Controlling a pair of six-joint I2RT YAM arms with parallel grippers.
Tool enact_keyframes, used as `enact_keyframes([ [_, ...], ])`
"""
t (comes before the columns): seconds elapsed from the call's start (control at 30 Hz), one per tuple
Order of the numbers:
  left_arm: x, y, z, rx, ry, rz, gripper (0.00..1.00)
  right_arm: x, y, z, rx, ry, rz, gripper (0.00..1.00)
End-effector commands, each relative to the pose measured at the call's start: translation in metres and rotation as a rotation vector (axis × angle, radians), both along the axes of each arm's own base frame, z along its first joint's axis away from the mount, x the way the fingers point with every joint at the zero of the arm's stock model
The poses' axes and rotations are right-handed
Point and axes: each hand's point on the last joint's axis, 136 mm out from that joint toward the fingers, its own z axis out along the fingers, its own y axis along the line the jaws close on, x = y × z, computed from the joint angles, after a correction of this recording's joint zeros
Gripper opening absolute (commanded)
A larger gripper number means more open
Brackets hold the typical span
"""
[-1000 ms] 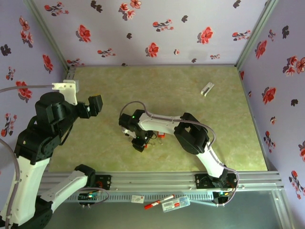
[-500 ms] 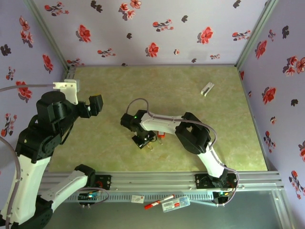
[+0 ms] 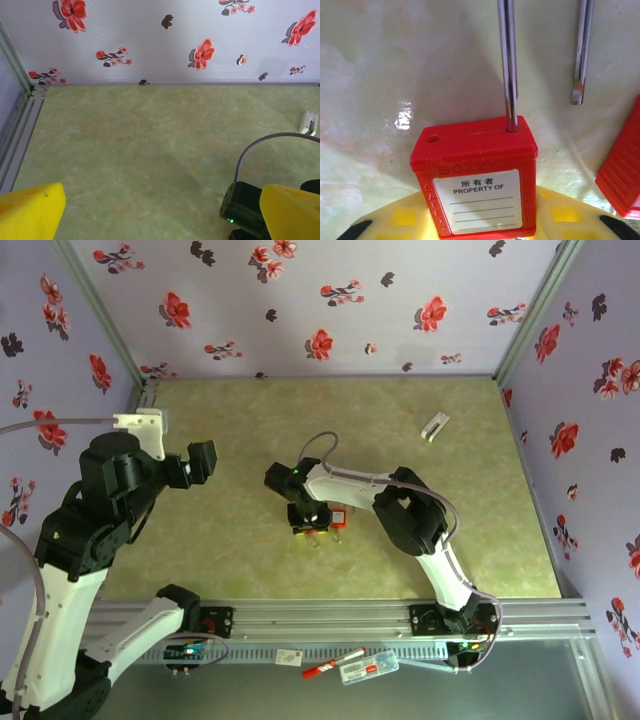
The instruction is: Unlock with the key
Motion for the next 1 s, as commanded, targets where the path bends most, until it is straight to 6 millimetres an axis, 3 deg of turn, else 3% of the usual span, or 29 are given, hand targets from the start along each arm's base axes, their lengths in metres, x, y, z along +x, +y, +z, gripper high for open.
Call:
enact_keyframes([
  [0.0,-0.004,0.008,0.002,-0.011,-0.017,0.03,1.0,0.024,0.009,0.01,0.058,-0.081,-0.114,0.43],
  [0.23,-0.008,0.01,-0.003,-0.02,-0.011,0.04,1.0,0.033,0.021,0.064,0.186,-0.148,-0.138,0.59],
  [0.5,-0.01,0.017,-0.009,-0.024,-0.013,0.074,1.0,0.028,-0.007,0.136,0.264,-0.248,-0.091,0.63],
  [0.6,-0.007,0.02,-0.017,-0.02,-0.018,0.095,1.0,0.04,-0.041,0.182,0.275,-0.403,-0.027,0.69],
  [0.77,0.011,0.019,-0.052,0.001,-0.002,0.124,1.0,0.06,-0.135,0.259,0.201,-0.786,-0.002,0.91],
  [0.87,0.025,0.027,-0.075,0.028,0.003,0.169,1.0,0.062,-0.185,0.284,0.211,-0.952,-0.046,0.99],
  [0.97,0.04,0.043,-0.091,0.016,-0.02,0.242,1.0,0.064,-0.23,0.288,0.201,-0.999,-0.137,0.99],
])
